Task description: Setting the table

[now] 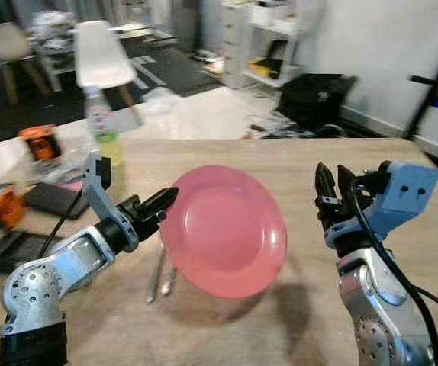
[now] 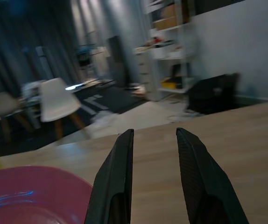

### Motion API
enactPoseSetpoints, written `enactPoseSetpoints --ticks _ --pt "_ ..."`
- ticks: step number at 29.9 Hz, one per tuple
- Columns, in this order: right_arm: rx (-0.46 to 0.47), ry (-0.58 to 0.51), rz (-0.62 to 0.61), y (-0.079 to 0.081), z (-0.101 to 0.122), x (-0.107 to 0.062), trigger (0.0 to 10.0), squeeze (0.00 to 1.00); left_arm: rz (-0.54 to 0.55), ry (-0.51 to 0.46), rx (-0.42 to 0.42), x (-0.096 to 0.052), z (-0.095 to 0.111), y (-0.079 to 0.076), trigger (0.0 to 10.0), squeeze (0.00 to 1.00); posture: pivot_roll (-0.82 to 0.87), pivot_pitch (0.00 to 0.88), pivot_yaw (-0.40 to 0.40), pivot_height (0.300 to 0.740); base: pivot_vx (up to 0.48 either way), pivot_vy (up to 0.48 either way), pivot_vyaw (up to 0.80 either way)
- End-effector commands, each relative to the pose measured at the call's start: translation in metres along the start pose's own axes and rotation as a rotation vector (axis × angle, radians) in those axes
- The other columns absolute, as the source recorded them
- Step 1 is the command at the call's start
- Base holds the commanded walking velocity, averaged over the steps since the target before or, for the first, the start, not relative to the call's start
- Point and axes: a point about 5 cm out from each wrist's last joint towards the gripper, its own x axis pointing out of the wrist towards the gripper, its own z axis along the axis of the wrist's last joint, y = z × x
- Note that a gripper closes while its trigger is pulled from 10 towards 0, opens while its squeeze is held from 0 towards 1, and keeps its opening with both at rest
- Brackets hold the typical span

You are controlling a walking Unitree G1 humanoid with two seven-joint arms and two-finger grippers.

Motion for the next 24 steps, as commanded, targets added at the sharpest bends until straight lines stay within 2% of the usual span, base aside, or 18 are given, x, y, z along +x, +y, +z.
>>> enactPoseSetpoints --ticks 1,8,10,11,13,15,16,17,18,20,21,24 --pt "-0.007 0.006 -0.011 -0.003 0.0 -0.003 10.0 0.0 -0.008 0.0 -0.001 0.001 -0.001 0.0 10.0 0.0 0.03 0.064 0.101 0.74 0.0 0.0 -0.67" --pt "-0.012 0.016 -0.009 -0.002 -0.002 -0.003 10.0 0.0 0.002 0.006 -0.009 0.002 -0.004 0.001 10.0 0.0 0.03 0.067 0.099 0.74 0.0 0.0 -0.52" --pt "-0.01 0.021 0.038 0.004 -0.002 -0.004 10.0 0.0 0.045 -0.01 0.003 0.0 -0.003 0.004 10.0 0.0 0.03 0.071 0.098 0.74 0.0 0.0 0.0" --pt "-0.015 0.03 0.083 0.01 -0.003 -0.004 10.0 0.0 0.116 -0.024 0.044 -0.003 -0.001 0.01 10.0 0.0 0.04 0.075 0.095 0.74 0.0 0.0 0.0" --pt "-0.013 0.026 0.104 0.013 -0.002 -0.005 10.0 0.0 0.129 -0.023 0.053 -0.006 0.0 0.011 10.0 0.0 0.04 0.075 0.095 0.74 0.0 0.0 0.0" --pt "-0.03 0.005 0.169 0.019 0.002 -0.004 10.0 0.0 0.043 0.001 0.032 -0.012 0.005 0.007 10.0 0.0 0.05 0.082 0.081 0.74 0.0 0.0 0.0" --pt "-0.03 0.005 0.169 0.019 0.002 -0.004 10.0 0.0 0.043 0.001 0.032 -0.012 0.005 0.007 10.0 0.0 0.05 0.082 0.081 0.74 0.0 0.0 0.0" --pt "-0.048 -0.017 0.257 0.026 0.008 0.0 10.0 0.0 -0.044 0.012 -0.053 -0.017 0.011 0.007 10.0 0.0 0.06 0.086 0.078 0.74 0.0 0.0 0.0" --pt "-0.05 -0.024 0.295 0.029 0.011 0.001 10.0 0.0 -0.069 0.01 -0.105 -0.019 0.014 0.01 10.0 0.0 0.06 0.086 0.078 0.74 0.0 0.0 0.0" --pt "-0.031 -0.013 0.387 0.034 0.016 0.004 10.0 0.0 -0.081 0.04 -0.095 -0.024 0.015 0.019 10.0 0.0 0.07 0.086 0.074 0.74 0.0 0.0 0.0" --pt "-0.031 0.02 0.465 0.031 0.02 0.008 10.0 0.0 -0.058 0.083 -0.058 -0.029 0.014 0.033 10.0 0.0 0.07 0.089 0.072 0.74 0.0 0.0 0.0" --pt "-0.021 0.079 0.56 0.022 0.022 0.007 10.0 0.0 -0.052 0.1 -0.048 -0.033 0.016 0.041 10.0 0.0 0.06 0.09 0.064 0.74 0.0 0.0 0.0"
